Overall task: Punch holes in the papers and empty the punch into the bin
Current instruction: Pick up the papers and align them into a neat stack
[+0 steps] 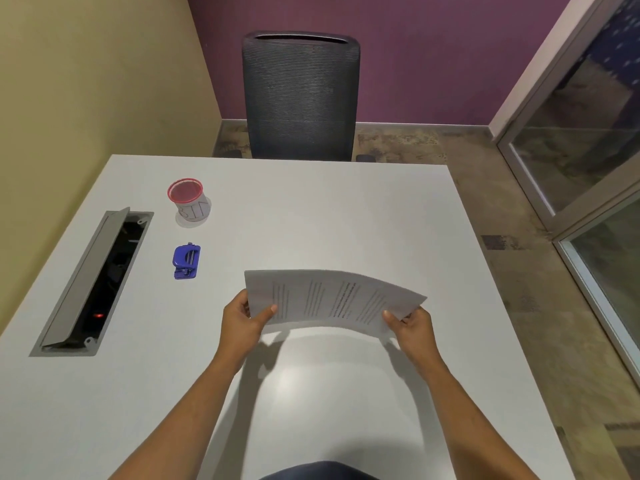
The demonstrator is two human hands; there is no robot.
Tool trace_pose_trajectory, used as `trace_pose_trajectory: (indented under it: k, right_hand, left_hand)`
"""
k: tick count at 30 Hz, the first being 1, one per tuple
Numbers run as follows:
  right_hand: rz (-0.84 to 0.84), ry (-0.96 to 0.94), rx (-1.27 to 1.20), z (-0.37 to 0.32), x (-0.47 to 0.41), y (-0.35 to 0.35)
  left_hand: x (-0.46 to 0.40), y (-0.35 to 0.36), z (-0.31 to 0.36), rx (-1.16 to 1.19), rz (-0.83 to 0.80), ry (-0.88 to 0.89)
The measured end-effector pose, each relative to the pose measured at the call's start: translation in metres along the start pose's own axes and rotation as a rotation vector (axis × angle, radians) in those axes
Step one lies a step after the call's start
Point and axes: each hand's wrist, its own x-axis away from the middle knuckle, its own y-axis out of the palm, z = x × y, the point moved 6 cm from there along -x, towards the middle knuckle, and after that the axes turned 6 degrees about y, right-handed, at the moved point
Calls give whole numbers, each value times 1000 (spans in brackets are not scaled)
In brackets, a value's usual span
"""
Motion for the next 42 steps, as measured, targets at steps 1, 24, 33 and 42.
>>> trace_pose_trajectory:
  k: [1,24,33,42]
  right_hand:
    - [-6,4,12,2,1,1]
    - [88,28,37,8,5,6]
    - [124,-100,196,-40,10,2]
    - [58,-407,498,-120,20,17]
  left_hand:
    - [1,-1,-3,-9,6,-5]
    - [10,0,-3,-94,40,63]
    - [-13,-9,47,-422,-128,187]
    - [-8,39,113,-907,-178,597]
